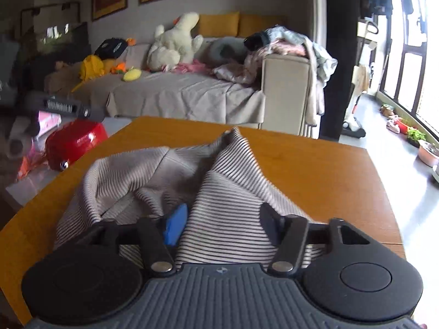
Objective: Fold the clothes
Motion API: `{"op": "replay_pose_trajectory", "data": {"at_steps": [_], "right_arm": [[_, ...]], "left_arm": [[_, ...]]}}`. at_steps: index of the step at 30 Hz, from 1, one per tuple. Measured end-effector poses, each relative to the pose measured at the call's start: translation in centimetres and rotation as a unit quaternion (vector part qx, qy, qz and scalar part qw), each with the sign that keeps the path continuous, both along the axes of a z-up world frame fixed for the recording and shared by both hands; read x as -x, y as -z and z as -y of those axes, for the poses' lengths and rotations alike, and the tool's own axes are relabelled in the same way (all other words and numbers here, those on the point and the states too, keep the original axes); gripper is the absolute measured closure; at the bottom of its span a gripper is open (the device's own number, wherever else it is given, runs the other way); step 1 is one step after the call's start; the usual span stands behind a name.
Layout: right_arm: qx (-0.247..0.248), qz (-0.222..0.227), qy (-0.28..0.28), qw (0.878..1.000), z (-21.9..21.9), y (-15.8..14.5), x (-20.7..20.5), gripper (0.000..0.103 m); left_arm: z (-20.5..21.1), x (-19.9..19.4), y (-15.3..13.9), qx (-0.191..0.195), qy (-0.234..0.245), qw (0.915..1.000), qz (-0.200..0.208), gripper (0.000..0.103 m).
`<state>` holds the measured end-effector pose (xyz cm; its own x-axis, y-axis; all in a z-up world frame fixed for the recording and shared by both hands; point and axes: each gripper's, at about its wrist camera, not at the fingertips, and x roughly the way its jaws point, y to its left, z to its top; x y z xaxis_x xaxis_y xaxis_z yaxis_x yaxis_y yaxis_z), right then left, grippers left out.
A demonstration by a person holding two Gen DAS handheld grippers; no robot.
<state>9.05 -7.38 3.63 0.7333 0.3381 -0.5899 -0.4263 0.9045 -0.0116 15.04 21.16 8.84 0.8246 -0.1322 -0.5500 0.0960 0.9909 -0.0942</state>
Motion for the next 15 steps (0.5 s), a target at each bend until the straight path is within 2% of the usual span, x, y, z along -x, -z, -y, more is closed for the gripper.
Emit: {"op": "replay_pose_trajectory", "data": {"at_steps": [2, 3, 4, 5, 6, 8, 10, 13, 15], "right_arm": [[0.041, -0.015, -0.020, 0.999, -1.8, 1.5, -0.7, 0.029], [0.070, -0.020, -0.031, 0.997, -2.4, 2.4, -1.0, 0.048], [0.102, -0.017, -0.045, 0.994, -2.5, 2.8, -1.1, 0.084], [0.130, -0.005, -0.056, 0.990, -2.2, 2.7, -1.1, 0.095], [0.152, 0.014, -0.063, 0.986, -1.6, 2.1, -1.1, 0.097], [0.204, 0.079, -0.051, 0.974, 0.1, -0.3, -1.3, 0.098], [0.243, 0.138, 0.004, 0.960, 2.5, -3.0, -3.2, 0.098], [0.221, 0.138, 0.087, 0.961, 6.5, -4.7, -7.9, 0.098], [0.216, 0.122, 0.103, 0.963, 7.5, -2.6, -10.4, 0.098]], "left_arm": [[0.2, 0.4, 0.0, 0.047, 0.059, 0.9971, -0.010, 0.025], [0.8, 0.4, 0.5, 0.055, 0.081, 0.9950, -0.019, 0.024], [1.5, 0.3, 1.0, 0.055, 0.095, 0.9935, -0.030, 0.024], [2.4, 0.1, 1.9, 0.051, 0.105, 0.9923, -0.041, 0.024], [3.2, -0.1, 2.6, 0.046, 0.113, 0.9912, -0.050, 0.024], [3.6, -0.6, 3.3, 0.034, 0.120, 0.9906, -0.057, 0.021], [3.3, -1.4, 3.6, 0.033, 0.119, 0.9906, -0.059, 0.017], [3.4, -2.8, 4.5, 0.039, 0.117, 0.9894, -0.077, 0.014], [3.8, -3.8, 5.4, 0.038, 0.117, 0.9877, -0.096, 0.017]]}}
